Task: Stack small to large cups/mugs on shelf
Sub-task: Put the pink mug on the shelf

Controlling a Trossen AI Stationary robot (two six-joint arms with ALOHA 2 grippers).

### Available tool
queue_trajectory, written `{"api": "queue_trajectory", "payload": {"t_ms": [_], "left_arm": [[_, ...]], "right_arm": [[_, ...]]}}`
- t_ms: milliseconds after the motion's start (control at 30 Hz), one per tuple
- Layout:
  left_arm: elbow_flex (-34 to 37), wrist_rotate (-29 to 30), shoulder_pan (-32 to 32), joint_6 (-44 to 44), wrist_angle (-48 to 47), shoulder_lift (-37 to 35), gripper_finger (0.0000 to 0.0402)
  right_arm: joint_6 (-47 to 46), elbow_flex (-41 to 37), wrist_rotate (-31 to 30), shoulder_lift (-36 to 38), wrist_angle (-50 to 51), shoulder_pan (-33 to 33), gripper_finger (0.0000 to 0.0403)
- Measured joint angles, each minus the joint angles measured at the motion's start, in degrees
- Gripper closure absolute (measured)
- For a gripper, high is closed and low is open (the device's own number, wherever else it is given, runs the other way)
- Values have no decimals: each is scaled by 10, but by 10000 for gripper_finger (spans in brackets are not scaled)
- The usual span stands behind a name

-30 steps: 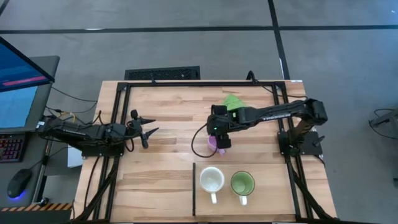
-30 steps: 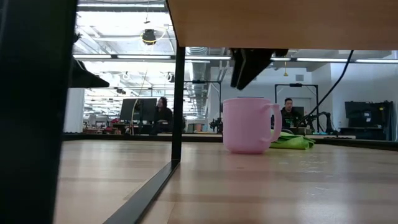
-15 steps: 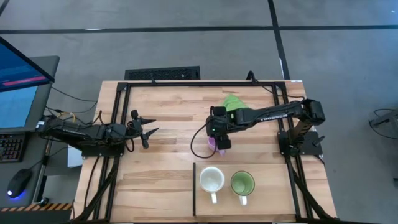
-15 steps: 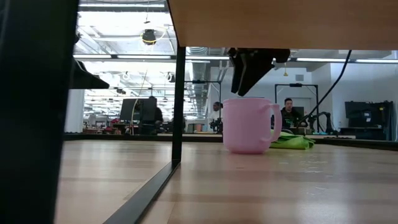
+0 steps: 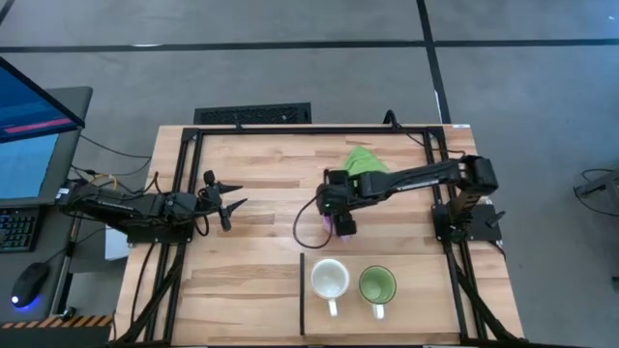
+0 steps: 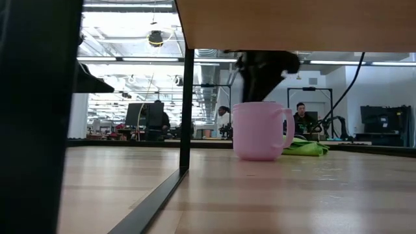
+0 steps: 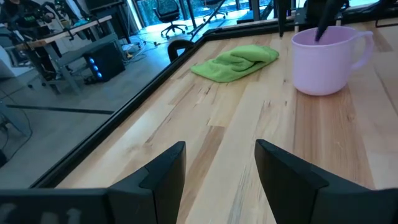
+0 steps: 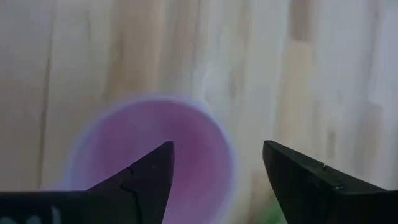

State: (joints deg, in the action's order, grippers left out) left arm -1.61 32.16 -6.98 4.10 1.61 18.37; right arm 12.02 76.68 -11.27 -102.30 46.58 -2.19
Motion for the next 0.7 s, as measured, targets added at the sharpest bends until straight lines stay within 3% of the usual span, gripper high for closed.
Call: {"api": "queue_trajectory", "payload": {"t_ms": [700], "left_arm": [[1, 17, 0, 10, 7, 4, 216]], "right_arm": [[4, -1, 20, -30, -3, 16, 133]]}}
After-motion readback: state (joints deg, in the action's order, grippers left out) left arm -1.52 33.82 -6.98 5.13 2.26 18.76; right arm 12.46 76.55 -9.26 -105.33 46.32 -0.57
